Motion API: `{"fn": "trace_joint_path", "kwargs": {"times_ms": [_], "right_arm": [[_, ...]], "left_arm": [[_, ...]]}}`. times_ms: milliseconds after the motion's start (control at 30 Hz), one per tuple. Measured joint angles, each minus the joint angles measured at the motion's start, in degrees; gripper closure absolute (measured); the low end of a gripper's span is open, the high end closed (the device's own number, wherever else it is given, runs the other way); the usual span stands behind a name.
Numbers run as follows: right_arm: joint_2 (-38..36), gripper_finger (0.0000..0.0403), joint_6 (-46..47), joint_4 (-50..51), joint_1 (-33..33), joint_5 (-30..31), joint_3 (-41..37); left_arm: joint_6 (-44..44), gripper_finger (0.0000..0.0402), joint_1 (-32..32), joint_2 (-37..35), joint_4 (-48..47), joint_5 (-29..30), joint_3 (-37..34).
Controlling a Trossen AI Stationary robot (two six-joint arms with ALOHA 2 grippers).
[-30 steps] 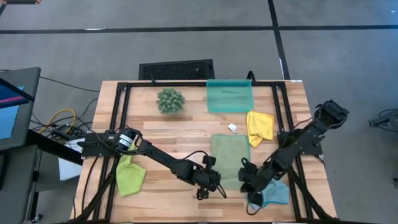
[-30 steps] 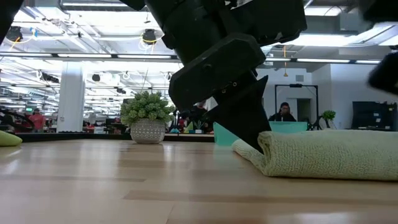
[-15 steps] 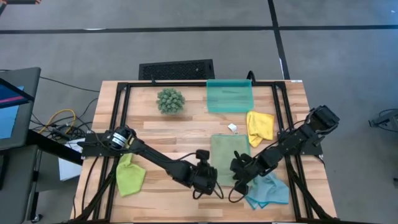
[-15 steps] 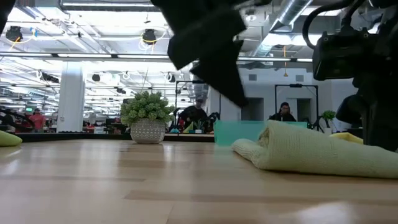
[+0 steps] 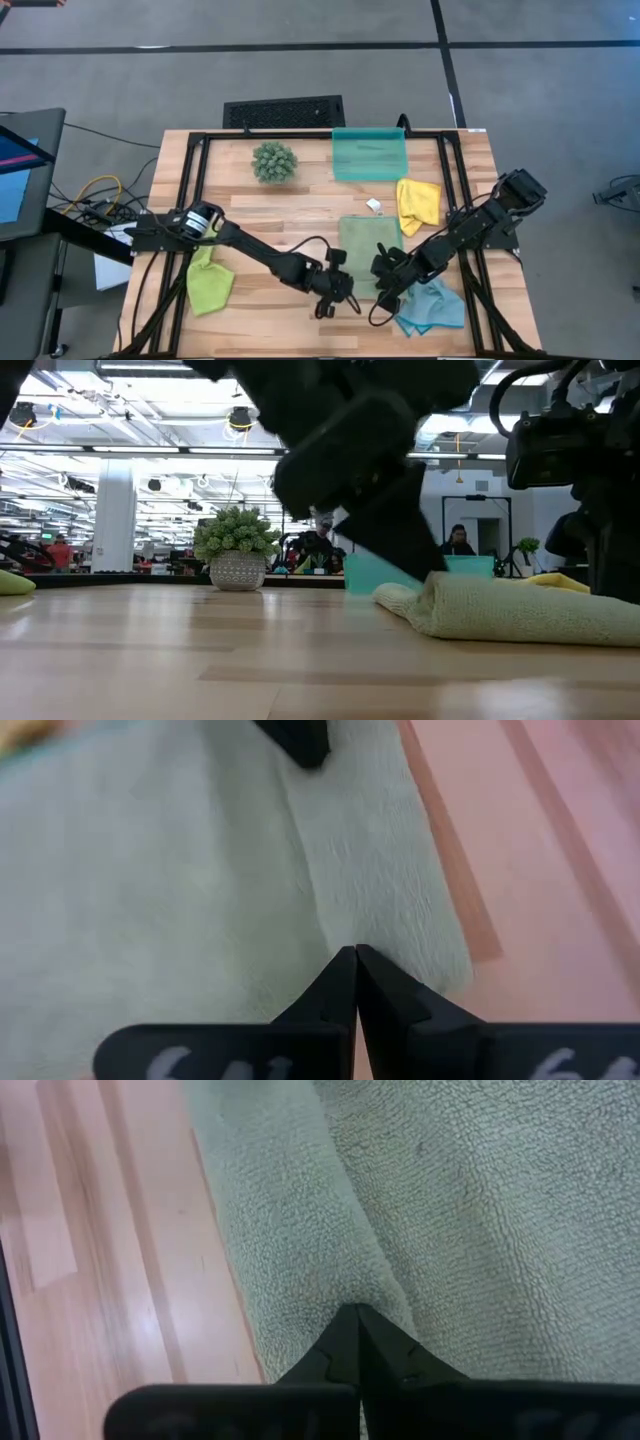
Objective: Roll microfiber towels into tight, uniform cylinder then place into a basket
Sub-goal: Roll the dark green microfiber cloth
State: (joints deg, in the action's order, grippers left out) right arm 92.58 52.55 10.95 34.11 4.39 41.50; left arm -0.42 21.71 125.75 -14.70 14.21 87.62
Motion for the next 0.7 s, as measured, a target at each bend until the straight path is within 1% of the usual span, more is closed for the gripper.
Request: {"fn": "trace_joint_path", "kwargs": {"times_ms": [133,267,533,700], "right_arm": [[0.0,0.0372,0.0,0.2,0.0,0.0,0.0],[0.0,0.0361,-2.0,0.2,0.0,0.0,0.0],[0.0,0.0329,-8.8,0.4,0.2,-0.8,0.4],[0.0,0.0308,-15.7,0.3,2.7,-1.3,2.6]], "left_arm": [[-0.7,0.0400,-0.6,0.0,3.1,-0.9,-2.5],[-0.7,0.0400,-0.8,0.0,2.9,-1.0,-2.5],[-0.8,0.0400,-0.8,0.0,2.9,-1.0,-2.5],[-0.8,0.0400,-0.8,0.0,2.8,-1.0,-2.5]]}}
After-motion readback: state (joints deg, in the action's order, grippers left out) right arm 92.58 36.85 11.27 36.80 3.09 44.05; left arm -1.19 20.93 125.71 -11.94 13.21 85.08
